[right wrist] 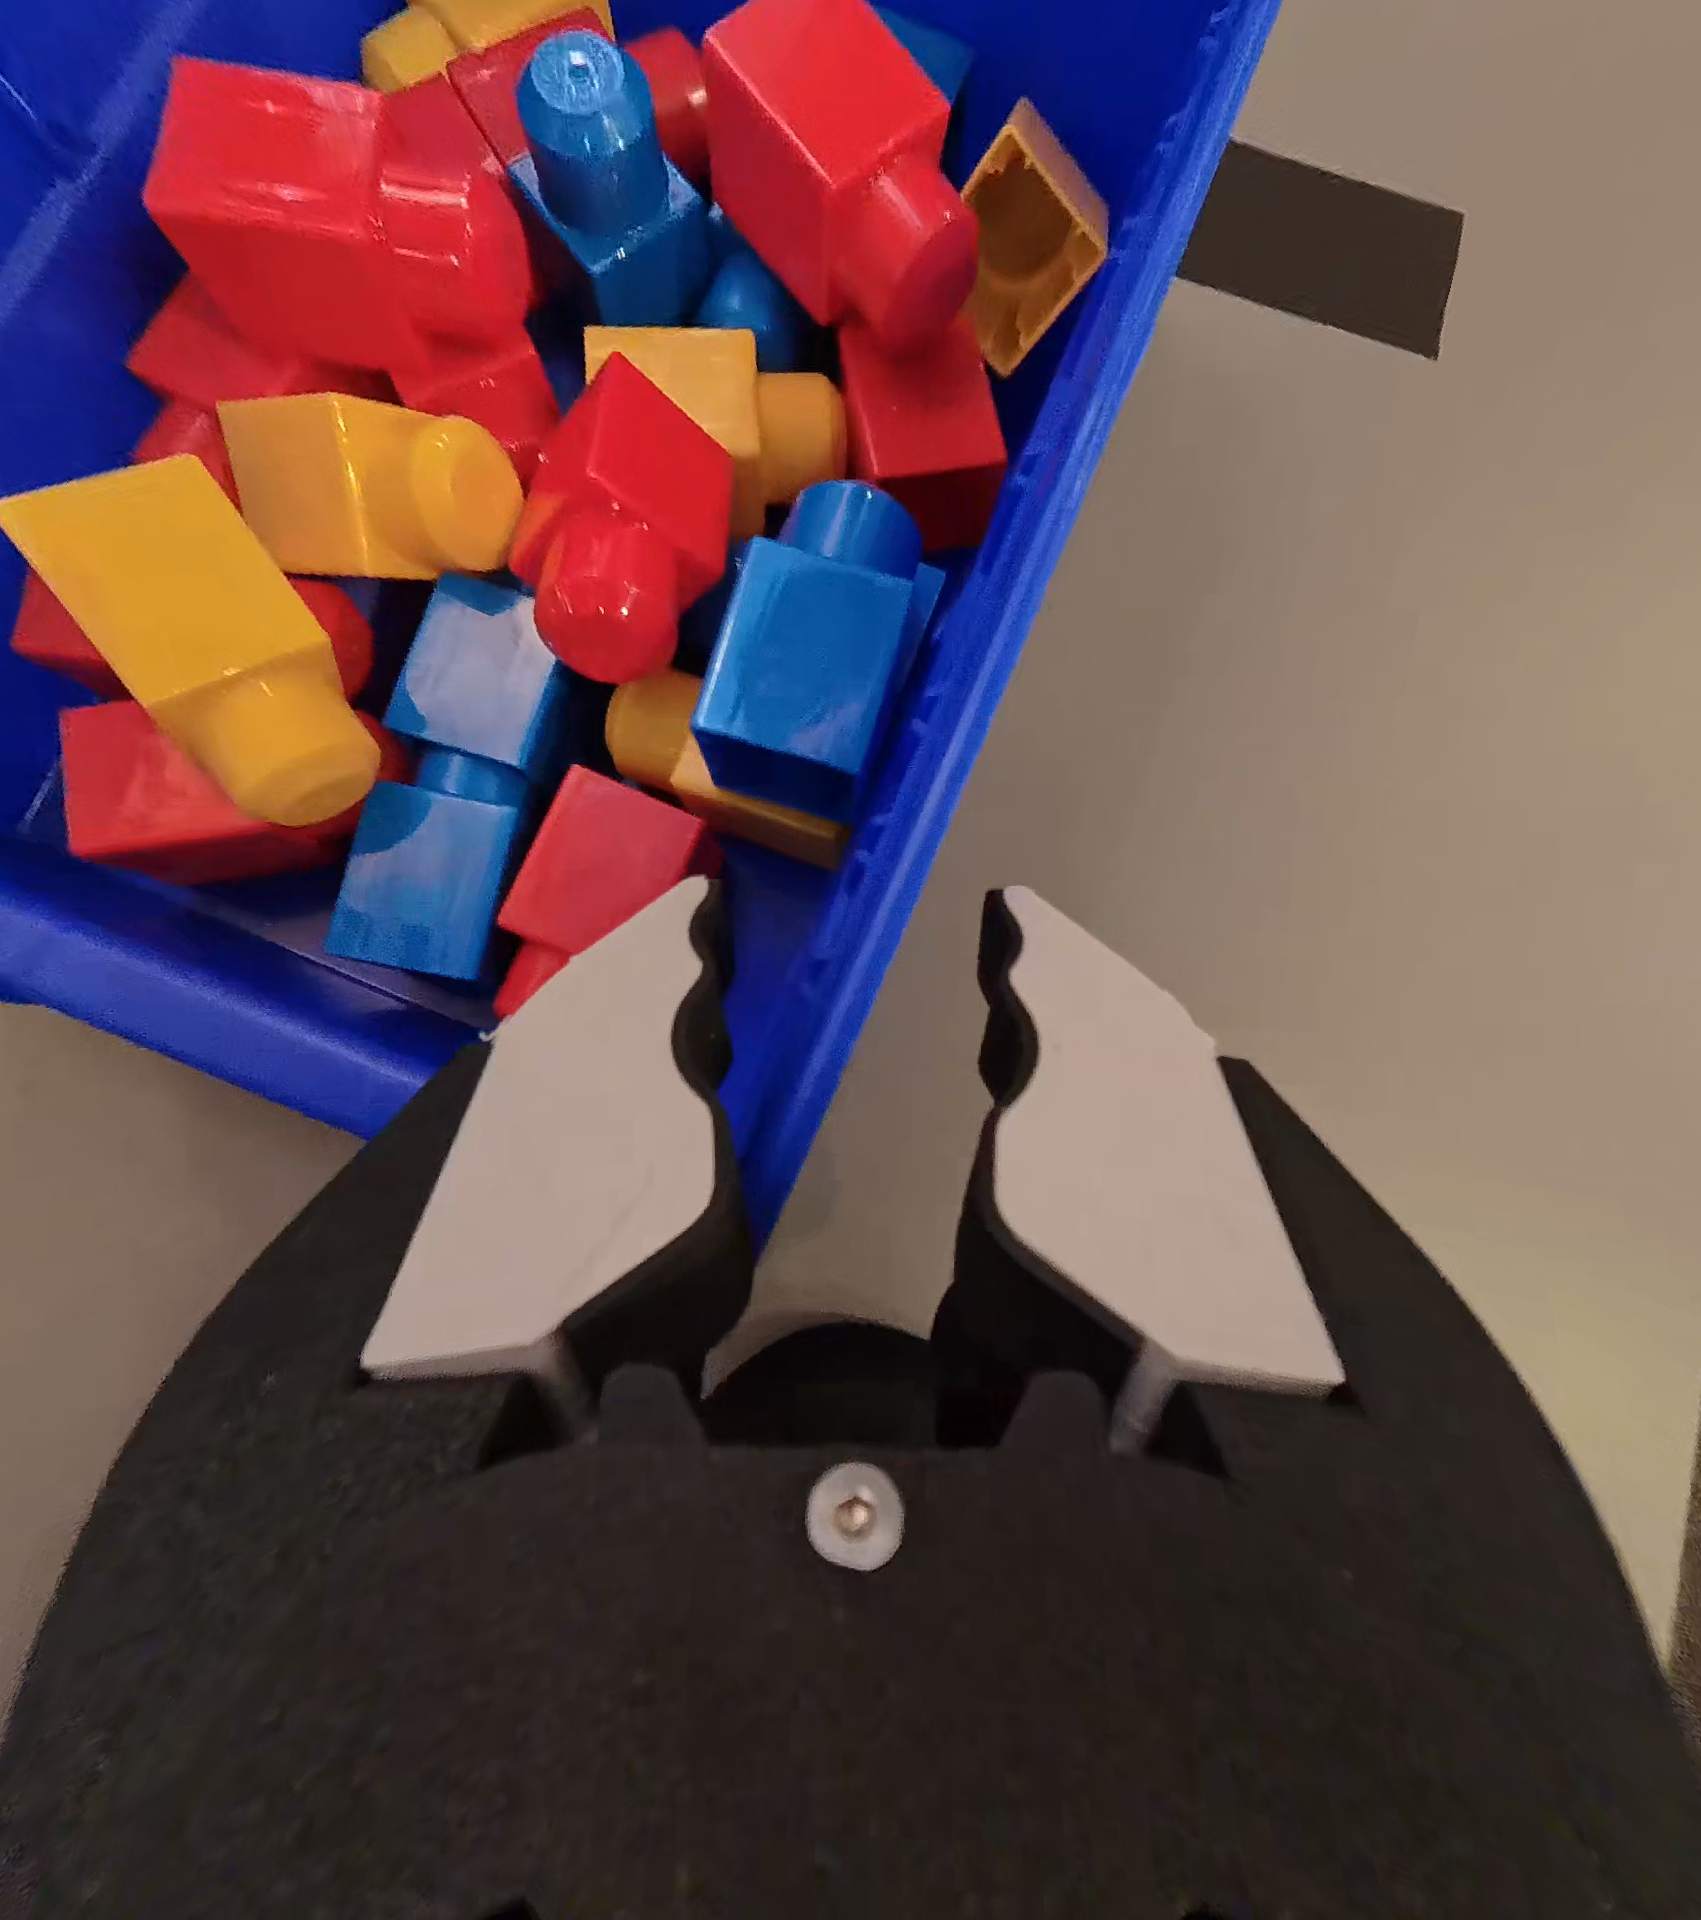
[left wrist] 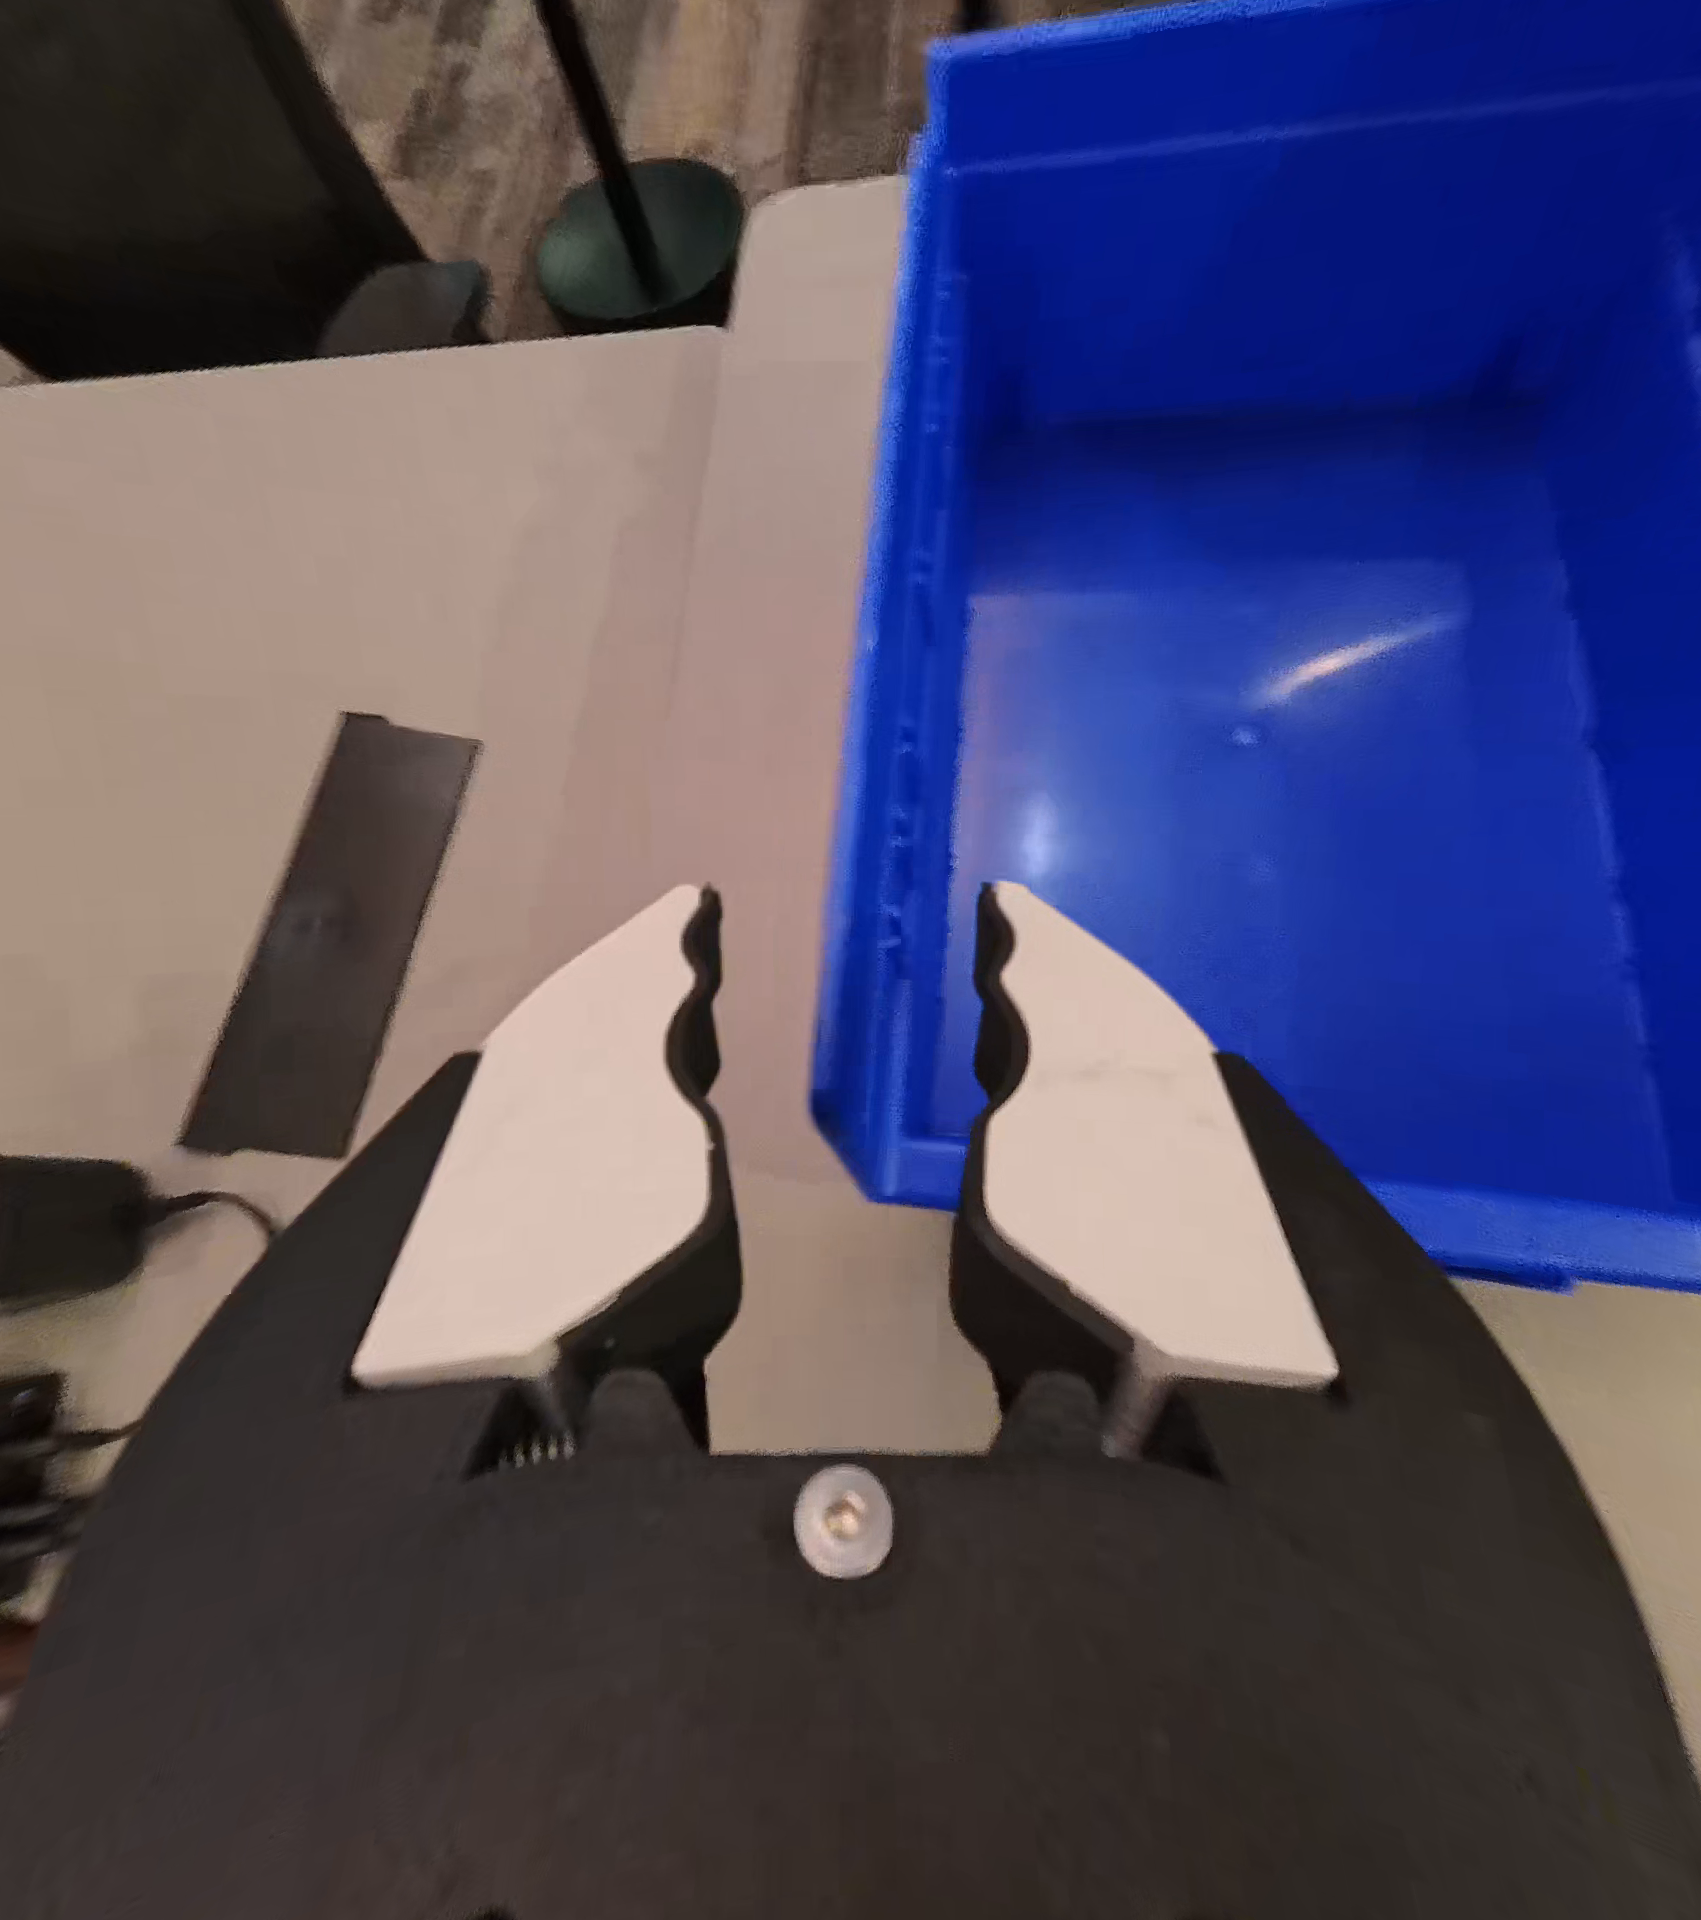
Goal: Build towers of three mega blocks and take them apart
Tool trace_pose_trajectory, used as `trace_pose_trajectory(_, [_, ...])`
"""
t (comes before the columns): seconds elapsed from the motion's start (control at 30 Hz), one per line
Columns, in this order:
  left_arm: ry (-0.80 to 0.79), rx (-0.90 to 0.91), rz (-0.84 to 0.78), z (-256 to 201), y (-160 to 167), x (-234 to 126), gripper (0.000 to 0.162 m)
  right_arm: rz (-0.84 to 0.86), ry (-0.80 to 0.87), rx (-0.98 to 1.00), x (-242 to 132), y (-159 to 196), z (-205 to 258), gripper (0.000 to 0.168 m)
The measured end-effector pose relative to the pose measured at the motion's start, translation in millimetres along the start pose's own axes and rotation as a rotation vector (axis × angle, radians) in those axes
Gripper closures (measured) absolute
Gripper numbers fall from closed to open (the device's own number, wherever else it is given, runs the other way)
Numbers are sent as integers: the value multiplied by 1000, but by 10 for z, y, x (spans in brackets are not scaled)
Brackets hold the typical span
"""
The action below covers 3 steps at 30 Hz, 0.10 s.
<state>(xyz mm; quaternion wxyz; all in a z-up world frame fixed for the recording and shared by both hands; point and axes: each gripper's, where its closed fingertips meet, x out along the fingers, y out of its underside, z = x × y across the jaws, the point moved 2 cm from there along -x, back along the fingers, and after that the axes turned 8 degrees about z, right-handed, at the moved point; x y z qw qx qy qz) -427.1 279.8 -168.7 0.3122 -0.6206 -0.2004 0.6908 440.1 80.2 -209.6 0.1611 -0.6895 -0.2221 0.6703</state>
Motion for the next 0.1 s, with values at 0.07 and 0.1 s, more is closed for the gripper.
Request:
trace_pose_trajectory(0.07, [-32,9,35,71,42,6,110,-4,-19,6,31,-6,29,126])
trace_pose_trajectory(0.1, [-4,-3,59,55,77,46,109,10,-30,4,57,8,44,128])
